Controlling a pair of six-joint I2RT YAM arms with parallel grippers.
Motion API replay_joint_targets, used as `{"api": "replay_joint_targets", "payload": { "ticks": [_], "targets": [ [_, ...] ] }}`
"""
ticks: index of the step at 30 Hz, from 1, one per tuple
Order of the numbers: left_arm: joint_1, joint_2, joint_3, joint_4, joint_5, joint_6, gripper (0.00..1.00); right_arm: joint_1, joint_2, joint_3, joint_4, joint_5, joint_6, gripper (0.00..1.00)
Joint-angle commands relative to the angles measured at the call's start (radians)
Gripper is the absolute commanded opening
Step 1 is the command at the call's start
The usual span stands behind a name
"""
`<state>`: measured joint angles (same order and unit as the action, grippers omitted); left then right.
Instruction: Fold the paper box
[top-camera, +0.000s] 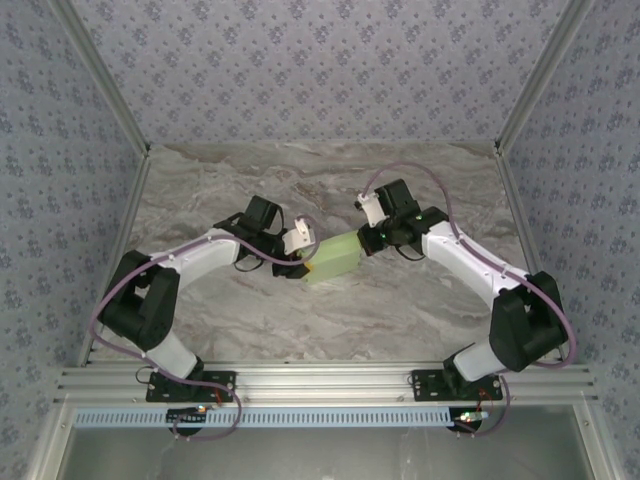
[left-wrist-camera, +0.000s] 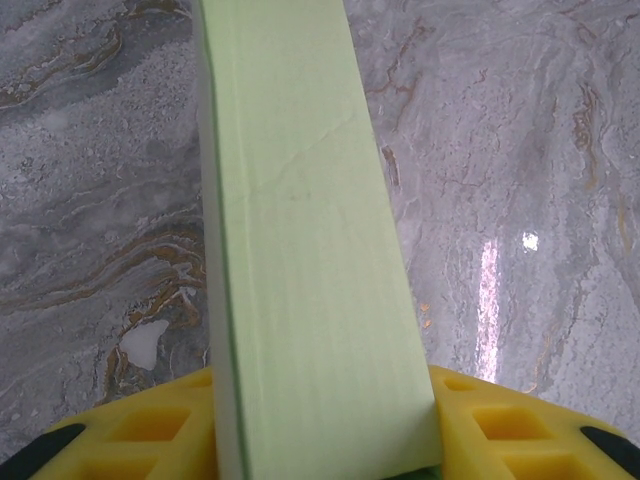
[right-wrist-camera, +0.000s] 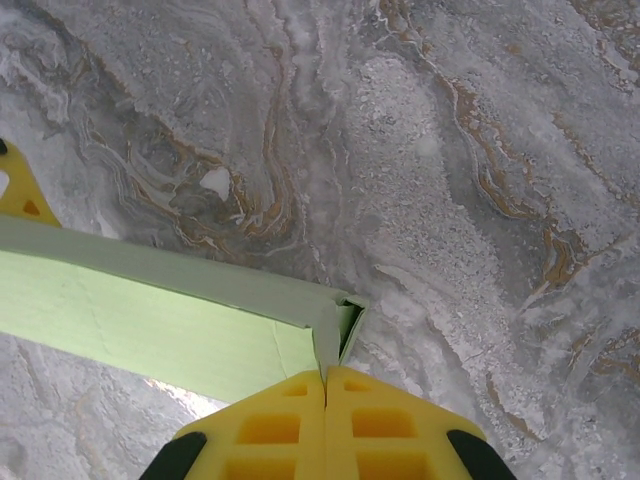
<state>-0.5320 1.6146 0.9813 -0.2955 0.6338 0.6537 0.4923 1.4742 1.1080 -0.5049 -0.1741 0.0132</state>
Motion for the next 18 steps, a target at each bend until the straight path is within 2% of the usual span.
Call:
{"api": "replay_joint_targets", "payload": {
  "ticks": [1, 18],
  "targets": [
    [-0.007, 0.015, 0.029, -0.032, -0.015, -0.002, 0.44, 0.008, 0.010, 0.050, -0.044, 0.019, 0.074, 0.03],
    [-0.018, 0.025, 0.039, -0.040, -0.049, -0.008, 0.44, 0.027, 0.038, 0.041, -0.049, 0.047, 0.121, 0.03]
  ]
}}
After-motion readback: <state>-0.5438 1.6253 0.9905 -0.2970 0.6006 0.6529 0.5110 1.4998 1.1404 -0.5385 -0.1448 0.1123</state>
